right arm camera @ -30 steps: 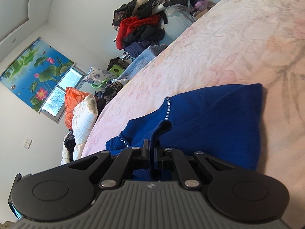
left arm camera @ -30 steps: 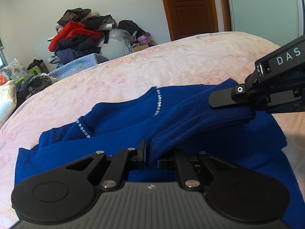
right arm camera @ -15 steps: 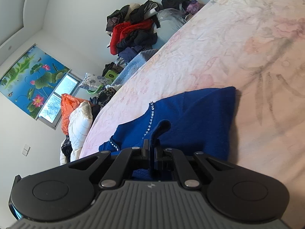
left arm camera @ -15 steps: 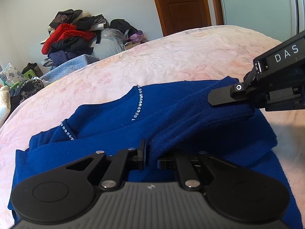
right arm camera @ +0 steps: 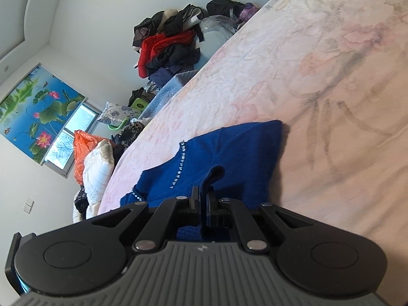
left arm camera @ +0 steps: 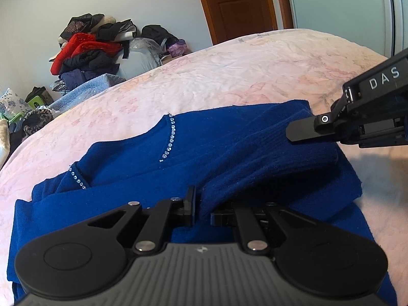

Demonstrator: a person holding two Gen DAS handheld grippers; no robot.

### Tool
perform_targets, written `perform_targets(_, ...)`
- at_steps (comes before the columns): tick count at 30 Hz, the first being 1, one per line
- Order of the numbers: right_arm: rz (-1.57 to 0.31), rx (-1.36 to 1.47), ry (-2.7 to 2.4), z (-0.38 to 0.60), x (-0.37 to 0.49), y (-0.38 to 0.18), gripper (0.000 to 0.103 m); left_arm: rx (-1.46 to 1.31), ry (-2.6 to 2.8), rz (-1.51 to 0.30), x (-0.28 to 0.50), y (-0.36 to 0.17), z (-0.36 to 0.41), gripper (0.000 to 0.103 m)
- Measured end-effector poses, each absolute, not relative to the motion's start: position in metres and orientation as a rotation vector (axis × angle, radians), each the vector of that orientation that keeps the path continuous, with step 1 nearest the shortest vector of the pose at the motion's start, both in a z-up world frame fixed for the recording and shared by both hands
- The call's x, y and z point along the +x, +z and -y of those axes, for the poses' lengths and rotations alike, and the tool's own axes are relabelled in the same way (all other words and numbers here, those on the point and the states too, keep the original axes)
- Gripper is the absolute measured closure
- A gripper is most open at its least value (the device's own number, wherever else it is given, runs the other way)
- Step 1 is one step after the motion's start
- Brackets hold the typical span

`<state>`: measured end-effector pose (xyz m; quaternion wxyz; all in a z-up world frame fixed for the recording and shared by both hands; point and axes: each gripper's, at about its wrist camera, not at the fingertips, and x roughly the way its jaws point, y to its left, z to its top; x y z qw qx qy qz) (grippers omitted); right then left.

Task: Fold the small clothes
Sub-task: 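Fold the side of the sweater inward with the left gripper and release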

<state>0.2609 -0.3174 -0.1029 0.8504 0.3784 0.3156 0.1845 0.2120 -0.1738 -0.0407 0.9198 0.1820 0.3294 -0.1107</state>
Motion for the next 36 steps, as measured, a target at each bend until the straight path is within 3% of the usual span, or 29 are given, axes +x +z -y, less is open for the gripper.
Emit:
perform_targets(21, -0.627, 0.575, 0.247, 0.327, 0.271, -0.095, 0.097, 0.25, -0.276, -0.75, 0.209, -0.03, 0.164, 0.093)
perform_targets(24, -0.546, 0.506, 0.197, 0.321, 0.257, -0.083, 0.085, 0.206, -0.29, -0.774, 0.209, -0.028, 0.158, 0.092)
perform_targets(26, -0.514, 0.512, 0.265, 0.318, 0.253, -0.077, 0.067, 0.183, -0.293, -0.78, 0.207, -0.026, 0.153, 0.092)
perform_targets(28, -0.53, 0.471, 0.326, 0.308, 0.254, -0.074, 0.062, 0.173, -0.287, -0.781, 0.205, -0.026, 0.149, 0.092)
perform_targets(33, -0.66, 0.367, 0.25, 0.288, 0.267, -0.087, 0.056, 0.199, -0.253, -0.793, 0.201, -0.031, 0.143, 0.092)
perform_targets(36, -0.608, 0.435, 0.222, 0.296, 0.252, -0.086, 0.056, 0.188, -0.247, -0.782, 0.195, -0.027, 0.137, 0.092)
